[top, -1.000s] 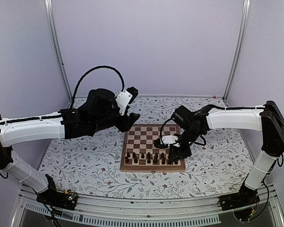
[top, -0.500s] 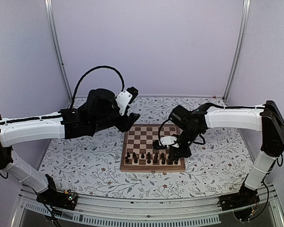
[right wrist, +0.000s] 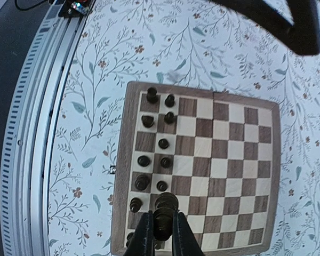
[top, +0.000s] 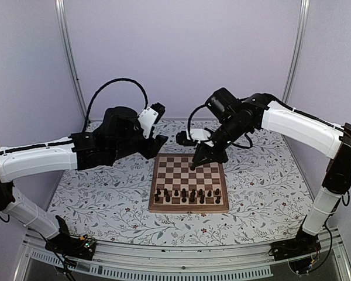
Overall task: Set up the chess pieces on the board
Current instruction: Place the chess piece on the chessboard.
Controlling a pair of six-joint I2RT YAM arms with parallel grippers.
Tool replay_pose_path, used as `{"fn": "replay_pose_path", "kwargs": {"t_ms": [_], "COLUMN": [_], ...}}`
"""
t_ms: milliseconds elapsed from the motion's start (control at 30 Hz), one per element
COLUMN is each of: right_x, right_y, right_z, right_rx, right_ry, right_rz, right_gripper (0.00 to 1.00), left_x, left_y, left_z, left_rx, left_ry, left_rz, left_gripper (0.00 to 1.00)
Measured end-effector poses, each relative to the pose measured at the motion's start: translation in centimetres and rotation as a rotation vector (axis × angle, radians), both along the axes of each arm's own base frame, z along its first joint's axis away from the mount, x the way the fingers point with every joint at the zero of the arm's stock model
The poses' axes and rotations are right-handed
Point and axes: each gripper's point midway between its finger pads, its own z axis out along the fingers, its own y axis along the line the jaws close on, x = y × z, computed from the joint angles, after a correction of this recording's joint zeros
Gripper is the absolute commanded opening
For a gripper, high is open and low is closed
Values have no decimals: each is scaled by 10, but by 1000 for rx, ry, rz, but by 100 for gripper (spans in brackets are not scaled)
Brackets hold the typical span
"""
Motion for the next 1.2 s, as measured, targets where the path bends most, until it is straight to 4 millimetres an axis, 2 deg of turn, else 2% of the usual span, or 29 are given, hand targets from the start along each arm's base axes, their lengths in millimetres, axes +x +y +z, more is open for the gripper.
{"fn": "replay_pose_path", "kwargs": {"t_ms": [67, 167, 367, 533, 833, 1200], "right_x": [6, 8, -6, -14, -22, -28], "right_y": [14, 34, 75, 93, 84, 76], "right_z": [16, 15, -32, -60, -92, -105], "right_rx": [37, 44, -44, -103, -213, -258], "right_ry": [-26, -32, 14, 39, 90, 111], "right_rz": [3, 18, 68, 90, 91, 93], "right_gripper": [0, 0, 0, 0, 1, 2], "left_x": [4, 9, 13, 15, 16, 16], "left_y": [9, 30, 70, 82, 82, 82], "left_z": [10, 30, 70, 82, 83, 83], "left_rx": [-21, -76, -200, -236, -241, -241], "left_ry": [-16, -49, -138, -171, -175, -174], "left_rz": [30, 88, 200, 239, 241, 240], "left_gripper": [60, 60, 62, 62, 62, 62]}}
